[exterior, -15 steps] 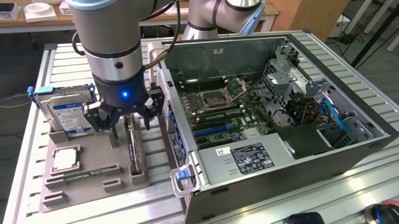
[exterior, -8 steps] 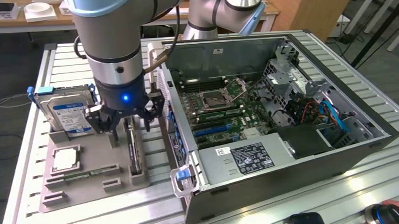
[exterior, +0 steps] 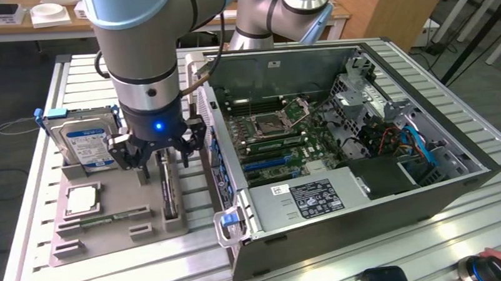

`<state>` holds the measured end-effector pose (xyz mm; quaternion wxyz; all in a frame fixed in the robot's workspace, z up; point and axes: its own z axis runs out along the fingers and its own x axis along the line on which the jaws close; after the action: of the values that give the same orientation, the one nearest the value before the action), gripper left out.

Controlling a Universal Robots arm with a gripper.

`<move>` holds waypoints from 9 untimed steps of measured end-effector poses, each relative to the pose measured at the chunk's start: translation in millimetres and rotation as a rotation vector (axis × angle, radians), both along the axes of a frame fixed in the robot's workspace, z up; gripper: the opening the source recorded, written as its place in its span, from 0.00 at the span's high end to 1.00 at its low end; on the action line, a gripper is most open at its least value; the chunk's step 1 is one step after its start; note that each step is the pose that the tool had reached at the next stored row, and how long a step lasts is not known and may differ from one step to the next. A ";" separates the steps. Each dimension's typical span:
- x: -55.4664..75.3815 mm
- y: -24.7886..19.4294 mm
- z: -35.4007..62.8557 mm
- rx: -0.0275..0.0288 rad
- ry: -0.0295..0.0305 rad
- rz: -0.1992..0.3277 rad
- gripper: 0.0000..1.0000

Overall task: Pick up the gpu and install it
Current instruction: 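Pick up the gpu and move the gpu toward the slot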

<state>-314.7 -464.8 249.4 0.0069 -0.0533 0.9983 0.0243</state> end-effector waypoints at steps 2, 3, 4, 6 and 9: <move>0.1 2.0 -2.1 0.0002 -0.0002 0.000 0.29; 0.1 2.8 -3.1 0.0003 -0.0002 0.000 0.29; 0.0 3.3 -3.9 0.0002 -0.0002 0.000 0.29; -0.3 3.9 -5.9 0.0002 -0.0002 0.000 0.29; -0.7 3.9 -9.2 0.0002 -0.0002 0.000 0.29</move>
<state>-315.3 -460.9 240.2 0.0069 -0.0535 0.9982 0.0243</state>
